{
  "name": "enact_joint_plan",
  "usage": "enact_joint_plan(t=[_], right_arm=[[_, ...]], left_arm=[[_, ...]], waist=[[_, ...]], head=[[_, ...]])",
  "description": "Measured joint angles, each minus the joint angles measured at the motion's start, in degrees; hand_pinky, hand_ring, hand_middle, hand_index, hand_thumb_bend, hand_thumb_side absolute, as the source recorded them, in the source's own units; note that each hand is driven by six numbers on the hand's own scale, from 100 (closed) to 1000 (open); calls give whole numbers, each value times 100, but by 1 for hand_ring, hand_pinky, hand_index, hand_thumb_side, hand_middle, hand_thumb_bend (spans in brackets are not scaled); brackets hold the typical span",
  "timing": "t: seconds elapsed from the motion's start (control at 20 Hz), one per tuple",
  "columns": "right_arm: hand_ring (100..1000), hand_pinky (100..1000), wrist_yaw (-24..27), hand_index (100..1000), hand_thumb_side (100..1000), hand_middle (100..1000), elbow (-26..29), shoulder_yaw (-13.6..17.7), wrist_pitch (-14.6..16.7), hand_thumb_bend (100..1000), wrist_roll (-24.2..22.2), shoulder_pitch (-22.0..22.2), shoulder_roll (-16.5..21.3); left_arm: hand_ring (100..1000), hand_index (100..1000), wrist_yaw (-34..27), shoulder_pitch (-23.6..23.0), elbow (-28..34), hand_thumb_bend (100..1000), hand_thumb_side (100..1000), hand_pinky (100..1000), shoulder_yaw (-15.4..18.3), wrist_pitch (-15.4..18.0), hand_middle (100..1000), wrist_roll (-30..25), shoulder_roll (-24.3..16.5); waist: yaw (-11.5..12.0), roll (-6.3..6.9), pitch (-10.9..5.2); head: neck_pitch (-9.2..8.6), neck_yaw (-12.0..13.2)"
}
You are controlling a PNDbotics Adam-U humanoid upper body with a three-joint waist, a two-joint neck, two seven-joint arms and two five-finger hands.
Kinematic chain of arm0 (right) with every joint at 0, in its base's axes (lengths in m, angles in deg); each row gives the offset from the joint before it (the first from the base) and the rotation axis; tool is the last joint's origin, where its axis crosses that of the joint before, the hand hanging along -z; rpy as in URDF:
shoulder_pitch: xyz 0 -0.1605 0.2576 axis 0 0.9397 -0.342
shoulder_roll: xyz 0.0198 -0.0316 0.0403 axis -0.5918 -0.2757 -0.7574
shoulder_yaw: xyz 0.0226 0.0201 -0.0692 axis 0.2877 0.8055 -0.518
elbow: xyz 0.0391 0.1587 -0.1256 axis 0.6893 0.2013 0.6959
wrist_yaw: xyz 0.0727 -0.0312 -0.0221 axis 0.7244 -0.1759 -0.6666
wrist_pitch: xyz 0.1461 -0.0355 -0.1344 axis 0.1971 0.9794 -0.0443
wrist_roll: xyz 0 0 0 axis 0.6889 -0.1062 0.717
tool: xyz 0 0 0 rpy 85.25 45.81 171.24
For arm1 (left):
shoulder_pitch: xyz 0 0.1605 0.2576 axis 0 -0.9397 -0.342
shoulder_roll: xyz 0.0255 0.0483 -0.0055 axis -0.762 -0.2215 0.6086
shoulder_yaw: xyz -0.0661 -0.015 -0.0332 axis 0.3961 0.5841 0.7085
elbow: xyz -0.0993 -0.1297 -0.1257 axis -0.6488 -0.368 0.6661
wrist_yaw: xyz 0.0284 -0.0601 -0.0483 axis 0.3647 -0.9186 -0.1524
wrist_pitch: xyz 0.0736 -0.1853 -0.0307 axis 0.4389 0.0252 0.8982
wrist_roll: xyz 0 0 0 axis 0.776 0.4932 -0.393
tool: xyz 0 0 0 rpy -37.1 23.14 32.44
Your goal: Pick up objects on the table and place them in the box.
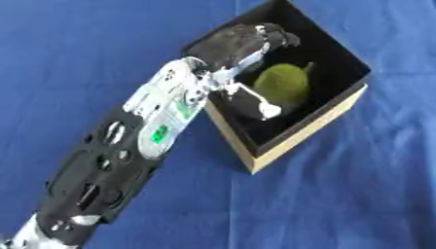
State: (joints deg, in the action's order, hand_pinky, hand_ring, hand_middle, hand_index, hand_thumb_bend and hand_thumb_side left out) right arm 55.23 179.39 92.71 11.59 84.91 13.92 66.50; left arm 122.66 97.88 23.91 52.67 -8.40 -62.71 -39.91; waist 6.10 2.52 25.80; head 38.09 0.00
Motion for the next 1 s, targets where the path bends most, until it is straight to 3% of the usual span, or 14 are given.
enact_joint_plan(t=[0.3, 0.35, 0.55, 0.8, 1.0], right_arm=[[698, 771, 6, 810, 413, 546, 0, 1, -1, 100, 0, 3, 0], [697, 771, 7, 810, 411, 546, 0, 1, -1, 100, 0, 4, 0], [696, 770, 7, 810, 407, 547, 0, 9, 0, 100, 3, 5, 0], [696, 770, 6, 809, 405, 547, 0, 33, 7, 100, 33, 37, 0], [696, 770, -4, 810, 404, 547, 0, 49, -5, 100, 51, 49, 18]], left_arm=[[802, 893, 15, 2, 166, 559, 489, 677, 154, -105, 761, 335, -2], [779, 880, -42, 4, 243, 505, 457, 599, 205, -156, 740, 432, -5], [752, 871, -629, -1, 838, 390, 428, 502, 535, -457, 715, 931, -135], [756, 869, -1701, -227, 1866, 411, 531, 522, 1171, -988, 717, 1708, -651], [757, 866, -2595, -474, 2587, 427, 538, 525, 1682, -1238, 719, 2440, -1218]], waist=[[5, 0, 0], [6, 0, 0], [26, 0, 0], [111, 0, 0], [170, 0, 0]], head=[[-1, 0], [-2, 0], [-4, -14], [4, -88], [5, -175]])
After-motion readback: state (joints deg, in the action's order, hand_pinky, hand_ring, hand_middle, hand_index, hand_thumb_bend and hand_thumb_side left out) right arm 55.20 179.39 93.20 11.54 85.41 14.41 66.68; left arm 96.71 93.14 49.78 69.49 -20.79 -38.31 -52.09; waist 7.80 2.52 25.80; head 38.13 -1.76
